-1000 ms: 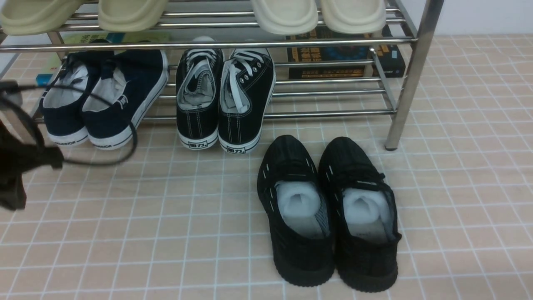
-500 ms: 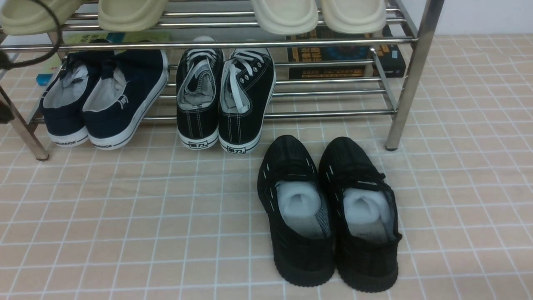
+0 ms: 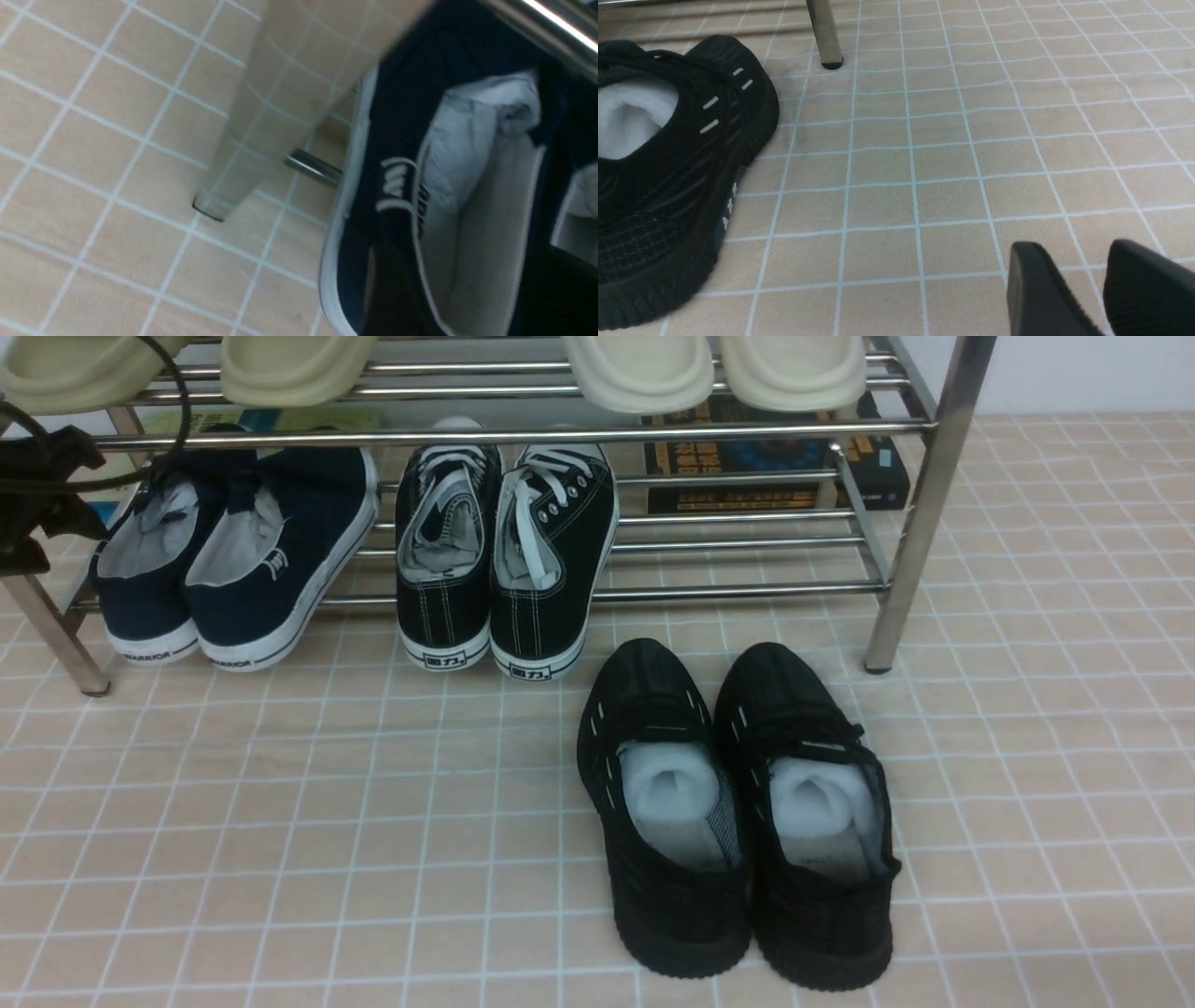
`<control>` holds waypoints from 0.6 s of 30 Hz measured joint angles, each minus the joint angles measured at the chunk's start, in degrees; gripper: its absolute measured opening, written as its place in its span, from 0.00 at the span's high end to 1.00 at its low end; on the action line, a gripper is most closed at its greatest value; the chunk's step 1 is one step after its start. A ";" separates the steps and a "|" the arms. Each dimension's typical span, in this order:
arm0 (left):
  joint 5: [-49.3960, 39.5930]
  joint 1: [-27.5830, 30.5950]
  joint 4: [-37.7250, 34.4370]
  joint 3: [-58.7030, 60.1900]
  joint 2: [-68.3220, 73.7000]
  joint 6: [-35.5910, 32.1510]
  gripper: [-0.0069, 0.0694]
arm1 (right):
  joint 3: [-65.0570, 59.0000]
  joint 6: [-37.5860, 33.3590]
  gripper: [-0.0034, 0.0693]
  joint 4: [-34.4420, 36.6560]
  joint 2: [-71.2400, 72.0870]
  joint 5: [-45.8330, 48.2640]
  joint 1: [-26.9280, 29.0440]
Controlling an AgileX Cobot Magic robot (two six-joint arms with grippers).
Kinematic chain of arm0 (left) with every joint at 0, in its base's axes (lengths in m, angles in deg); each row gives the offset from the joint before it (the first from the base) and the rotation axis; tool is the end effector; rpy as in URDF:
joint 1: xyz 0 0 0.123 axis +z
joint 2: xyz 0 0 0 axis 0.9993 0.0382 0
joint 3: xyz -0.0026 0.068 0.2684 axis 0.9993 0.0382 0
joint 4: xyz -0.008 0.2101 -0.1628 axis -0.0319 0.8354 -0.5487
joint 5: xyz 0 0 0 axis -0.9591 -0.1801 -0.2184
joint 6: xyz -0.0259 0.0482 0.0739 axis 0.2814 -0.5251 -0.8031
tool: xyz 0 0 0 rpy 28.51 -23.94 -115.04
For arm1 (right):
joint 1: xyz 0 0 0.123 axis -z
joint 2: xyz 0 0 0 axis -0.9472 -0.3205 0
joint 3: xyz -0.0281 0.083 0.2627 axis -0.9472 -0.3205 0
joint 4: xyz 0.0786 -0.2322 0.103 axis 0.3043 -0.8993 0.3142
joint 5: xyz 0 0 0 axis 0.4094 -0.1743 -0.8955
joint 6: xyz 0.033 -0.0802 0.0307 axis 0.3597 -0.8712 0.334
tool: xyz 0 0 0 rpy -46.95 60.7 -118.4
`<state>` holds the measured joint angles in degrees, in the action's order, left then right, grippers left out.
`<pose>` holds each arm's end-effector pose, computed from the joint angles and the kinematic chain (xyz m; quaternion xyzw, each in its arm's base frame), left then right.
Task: Take the shoes off the shelf from the light coffee tablecloth by hand.
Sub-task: 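Grasp the leftmost shoe on the bottom shelf of the shoe rack with the left gripper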
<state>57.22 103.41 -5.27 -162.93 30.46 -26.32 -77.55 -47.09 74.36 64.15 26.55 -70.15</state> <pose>0.3931 0.0919 0.2798 -0.2213 0.8934 -0.0903 0.3803 0.0753 0.0008 0.1738 0.0422 0.8071 0.0346 0.5878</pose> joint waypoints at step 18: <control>2.31 -0.07 -2.04 -0.07 7.58 0.22 0.73 | 0.00 0.00 0.62 0.00 0.00 0.00 0.00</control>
<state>59.53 103.34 -7.32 -163.00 38.04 -26.10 -77.55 -47.09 74.36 64.15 26.55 -70.15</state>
